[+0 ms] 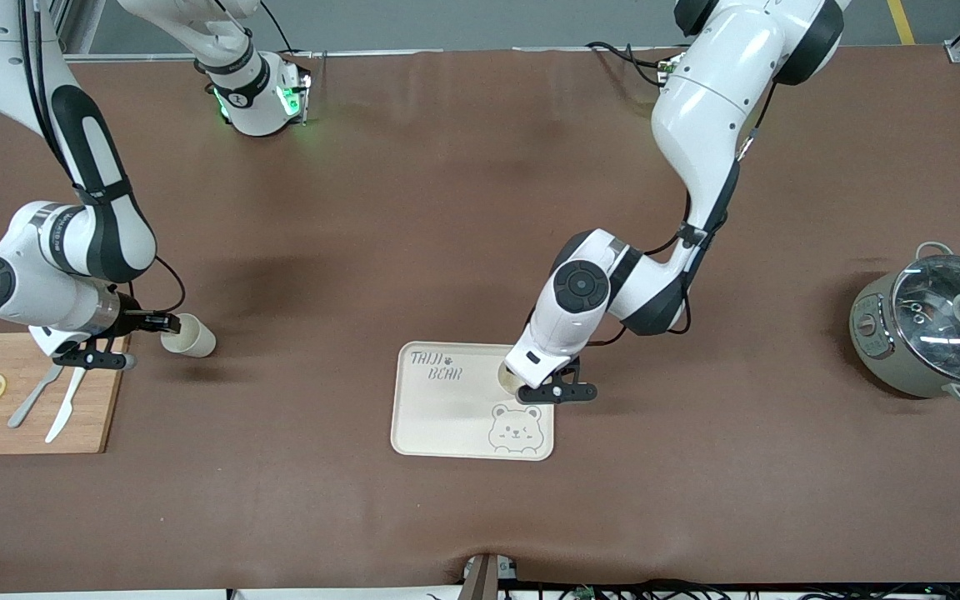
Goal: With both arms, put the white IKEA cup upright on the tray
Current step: 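Lower the cup onto the tray while the right gripper grasps the other cup, then open the left gripper while the right gripper lifts its cup toward the tray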
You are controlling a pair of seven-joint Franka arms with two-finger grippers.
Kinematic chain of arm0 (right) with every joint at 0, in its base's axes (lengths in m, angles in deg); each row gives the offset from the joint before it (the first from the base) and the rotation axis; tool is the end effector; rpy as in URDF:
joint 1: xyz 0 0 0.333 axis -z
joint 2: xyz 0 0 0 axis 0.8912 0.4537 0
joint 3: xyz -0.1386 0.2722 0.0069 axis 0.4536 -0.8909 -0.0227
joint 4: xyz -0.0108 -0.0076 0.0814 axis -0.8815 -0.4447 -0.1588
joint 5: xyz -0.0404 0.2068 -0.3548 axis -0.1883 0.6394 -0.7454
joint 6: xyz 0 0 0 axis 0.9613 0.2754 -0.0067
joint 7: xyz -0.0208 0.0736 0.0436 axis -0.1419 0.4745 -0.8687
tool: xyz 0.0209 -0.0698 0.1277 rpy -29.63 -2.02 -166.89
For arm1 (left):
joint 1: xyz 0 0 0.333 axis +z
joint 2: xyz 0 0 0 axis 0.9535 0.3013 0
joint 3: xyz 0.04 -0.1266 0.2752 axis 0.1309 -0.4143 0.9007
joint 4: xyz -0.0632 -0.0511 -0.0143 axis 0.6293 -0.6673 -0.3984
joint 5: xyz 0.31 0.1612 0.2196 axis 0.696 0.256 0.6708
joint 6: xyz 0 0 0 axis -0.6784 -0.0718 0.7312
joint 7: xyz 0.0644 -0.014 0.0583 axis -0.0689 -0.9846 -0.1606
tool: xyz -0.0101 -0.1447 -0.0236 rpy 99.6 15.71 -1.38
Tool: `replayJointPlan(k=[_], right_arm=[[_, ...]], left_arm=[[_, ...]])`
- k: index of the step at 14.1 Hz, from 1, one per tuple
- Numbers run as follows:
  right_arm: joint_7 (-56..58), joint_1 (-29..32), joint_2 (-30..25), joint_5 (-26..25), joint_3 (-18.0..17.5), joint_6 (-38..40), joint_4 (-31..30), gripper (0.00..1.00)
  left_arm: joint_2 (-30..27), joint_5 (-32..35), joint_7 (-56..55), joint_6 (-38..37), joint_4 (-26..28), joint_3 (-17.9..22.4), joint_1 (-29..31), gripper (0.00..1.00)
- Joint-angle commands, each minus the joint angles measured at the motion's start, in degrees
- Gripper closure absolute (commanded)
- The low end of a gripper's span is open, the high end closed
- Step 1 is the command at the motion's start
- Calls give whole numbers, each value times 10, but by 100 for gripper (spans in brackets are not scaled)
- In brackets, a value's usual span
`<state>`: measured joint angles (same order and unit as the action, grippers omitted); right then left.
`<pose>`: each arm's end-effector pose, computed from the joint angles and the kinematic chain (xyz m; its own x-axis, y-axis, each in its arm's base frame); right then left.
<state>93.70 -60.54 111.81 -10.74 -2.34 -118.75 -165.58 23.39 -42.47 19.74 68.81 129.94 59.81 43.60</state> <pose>0.5872 -0.0942 0.1787 0.9891 -0.0761 -0.1262 -0.0781 -0.9969 -0.0108 0.6429 -0.4328 0.1776 0.9908 0.0432 0.1285 0.0284 -0.9930 0.1149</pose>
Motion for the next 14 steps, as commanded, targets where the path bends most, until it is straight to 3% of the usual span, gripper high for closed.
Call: replayJointPlan(k=[1, 3, 6, 7, 11, 12, 14], right_arm=[[-5, 1, 9, 9, -3, -4, 9, 65], [-7, 1, 9, 10, -3, -4, 10, 78], [-7, 0, 9, 11, -3, -3, 10, 84], [-7, 1, 9, 15, -3, -4, 10, 88], [-7, 1, 9, 17, -3, 1, 12, 100], [-7, 1, 9, 17, -3, 3, 12, 100], [-8, -2, 9, 17, -3, 6, 18, 100]], left_arm=[[16, 12, -16, 3, -19, 9, -9, 100], [16, 12, -16, 3, -18, 8, -10, 100], [15, 14, -12, 3, -17, 10, -10, 100], [13, 15, -11, 3, -16, 9, -10, 95], [7, 17, -10, -3, -15, 10, -10, 10], [6, 16, -10, -3, -15, 10, -9, 0], [4, 16, -10, -4, -15, 10, -9, 0]])
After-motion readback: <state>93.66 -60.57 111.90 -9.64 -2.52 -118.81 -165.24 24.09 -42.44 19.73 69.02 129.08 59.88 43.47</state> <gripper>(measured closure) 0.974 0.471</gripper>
